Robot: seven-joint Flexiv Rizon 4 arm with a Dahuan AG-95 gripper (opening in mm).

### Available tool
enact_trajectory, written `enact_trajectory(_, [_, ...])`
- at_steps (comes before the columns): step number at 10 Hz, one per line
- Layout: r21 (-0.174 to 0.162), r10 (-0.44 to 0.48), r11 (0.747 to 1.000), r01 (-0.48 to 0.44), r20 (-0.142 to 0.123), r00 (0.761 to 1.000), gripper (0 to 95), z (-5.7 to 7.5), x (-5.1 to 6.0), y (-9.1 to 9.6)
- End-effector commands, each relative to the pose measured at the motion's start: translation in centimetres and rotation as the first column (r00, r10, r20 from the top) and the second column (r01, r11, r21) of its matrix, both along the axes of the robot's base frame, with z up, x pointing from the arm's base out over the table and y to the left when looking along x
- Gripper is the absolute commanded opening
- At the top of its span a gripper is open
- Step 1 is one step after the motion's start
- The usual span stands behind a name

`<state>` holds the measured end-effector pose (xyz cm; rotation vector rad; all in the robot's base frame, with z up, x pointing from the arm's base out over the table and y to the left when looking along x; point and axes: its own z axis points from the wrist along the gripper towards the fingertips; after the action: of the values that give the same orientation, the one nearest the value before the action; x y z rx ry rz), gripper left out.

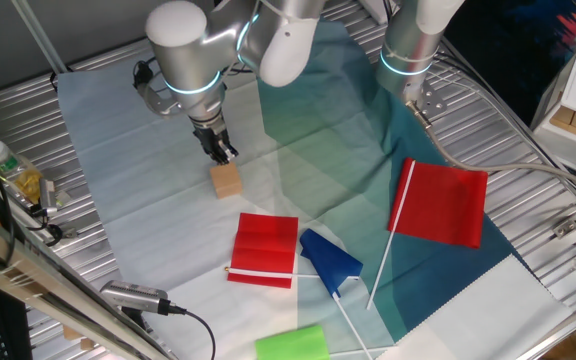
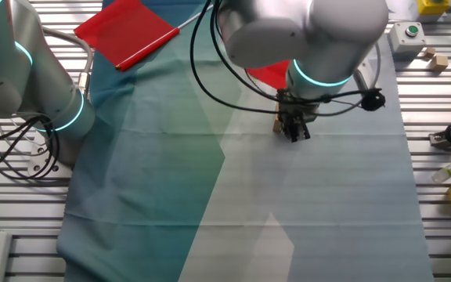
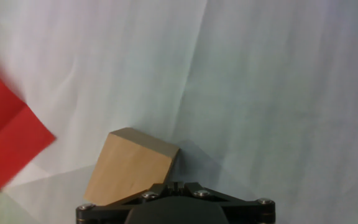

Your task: Use the gripper to push the small block from left to right

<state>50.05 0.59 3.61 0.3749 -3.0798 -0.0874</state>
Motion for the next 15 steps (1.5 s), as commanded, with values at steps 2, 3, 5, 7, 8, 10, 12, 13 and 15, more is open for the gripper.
enact_trajectory(2, [-0.005, -0.017, 1.000, 0.017, -0.001, 1.000, 0.0, 0.1, 0.0, 0.9])
enact_trajectory(3, [-0.006, -0.020, 1.000, 0.020, -0.002, 1.000, 0.0, 0.1, 0.0, 1.1])
enact_trajectory(5, [-0.009, -0.034, 0.999, 0.034, -0.006, 0.999, 0.0, 0.3, 0.2, 1.9])
enact_trajectory(7, [-0.010, -0.043, 0.999, 0.043, -0.008, 0.999, 0.0, 0.4, 0.3, 2.4])
enact_trajectory(8, [-0.009, -0.043, 0.999, 0.043, -0.008, 0.999, 0.0, 0.4, 0.3, 2.4])
enact_trajectory(10, [-0.009, -0.043, 0.999, 0.043, -0.008, 0.999, 0.0, 0.4, 0.3, 2.4])
enact_trajectory(12, [-0.012, -0.039, 0.999, 0.039, -0.007, 0.999, 0.0, 0.4, 0.3, 2.4])
enact_trajectory(13, [-0.011, -0.039, 0.999, 0.039, -0.007, 0.999, 0.0, 0.4, 0.3, 2.4])
enact_trajectory(15, [-0.012, -0.040, 0.999, 0.039, -0.007, 0.999, 0.0, 0.4, 0.3, 2.4])
